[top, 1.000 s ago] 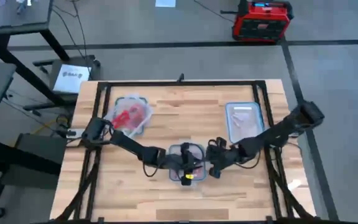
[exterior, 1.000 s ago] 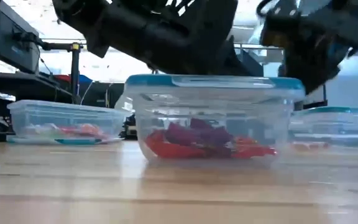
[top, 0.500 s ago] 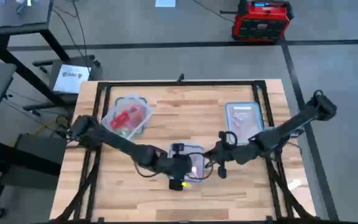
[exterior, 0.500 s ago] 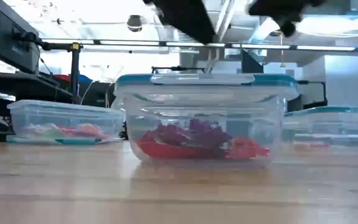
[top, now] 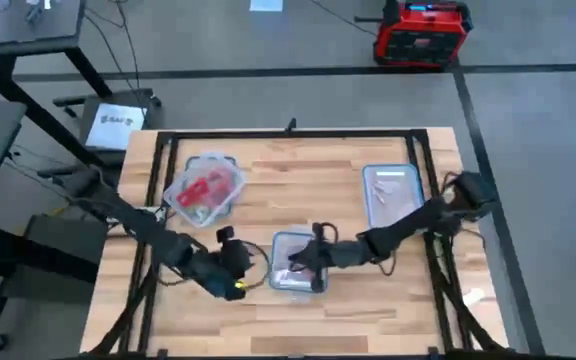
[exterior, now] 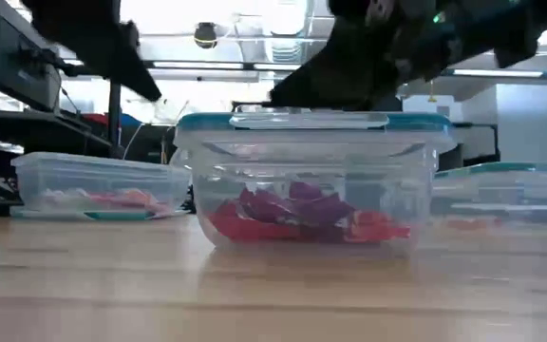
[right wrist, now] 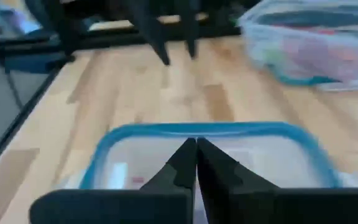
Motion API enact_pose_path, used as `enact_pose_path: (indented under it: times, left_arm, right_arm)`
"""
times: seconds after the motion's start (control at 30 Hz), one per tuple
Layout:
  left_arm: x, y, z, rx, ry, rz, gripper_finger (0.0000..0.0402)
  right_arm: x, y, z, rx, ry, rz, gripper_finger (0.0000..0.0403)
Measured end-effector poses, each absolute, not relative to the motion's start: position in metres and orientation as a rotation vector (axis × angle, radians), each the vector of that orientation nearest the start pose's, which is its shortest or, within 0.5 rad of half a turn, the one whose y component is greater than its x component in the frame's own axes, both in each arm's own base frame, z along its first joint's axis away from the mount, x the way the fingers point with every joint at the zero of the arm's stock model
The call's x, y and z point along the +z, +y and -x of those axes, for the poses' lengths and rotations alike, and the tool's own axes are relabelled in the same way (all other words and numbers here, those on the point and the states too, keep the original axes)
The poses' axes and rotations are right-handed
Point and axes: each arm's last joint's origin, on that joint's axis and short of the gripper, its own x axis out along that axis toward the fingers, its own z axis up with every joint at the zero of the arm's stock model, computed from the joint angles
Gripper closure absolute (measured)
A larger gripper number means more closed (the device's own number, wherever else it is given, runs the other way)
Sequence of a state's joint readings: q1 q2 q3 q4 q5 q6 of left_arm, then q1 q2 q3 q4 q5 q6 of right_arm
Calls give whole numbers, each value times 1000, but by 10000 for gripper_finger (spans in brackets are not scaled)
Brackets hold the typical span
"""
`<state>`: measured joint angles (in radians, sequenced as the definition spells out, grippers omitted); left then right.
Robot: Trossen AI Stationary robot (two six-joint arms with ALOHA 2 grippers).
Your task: Sort candy
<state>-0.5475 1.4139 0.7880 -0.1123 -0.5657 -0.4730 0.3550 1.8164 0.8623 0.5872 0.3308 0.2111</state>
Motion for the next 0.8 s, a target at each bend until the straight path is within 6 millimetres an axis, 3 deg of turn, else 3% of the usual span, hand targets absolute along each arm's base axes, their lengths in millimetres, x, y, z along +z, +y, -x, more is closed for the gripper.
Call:
enact_pose_path:
  times: [0.2, 0.5, 0.8]
  left_arm:
    - [178, -115, -257, 127, 602, 69, 309]
    - [140, -108, -285, 61, 620, 89, 309]
    - [140, -110, -307, 30, 646, 91, 309]
  right_arm:
    - [143, 113, -359, -33, 385, -76, 403]
    - [132, 113, -361, -39, 420, -86, 403]
    - [127, 110, -359, -17, 475, -86, 403]
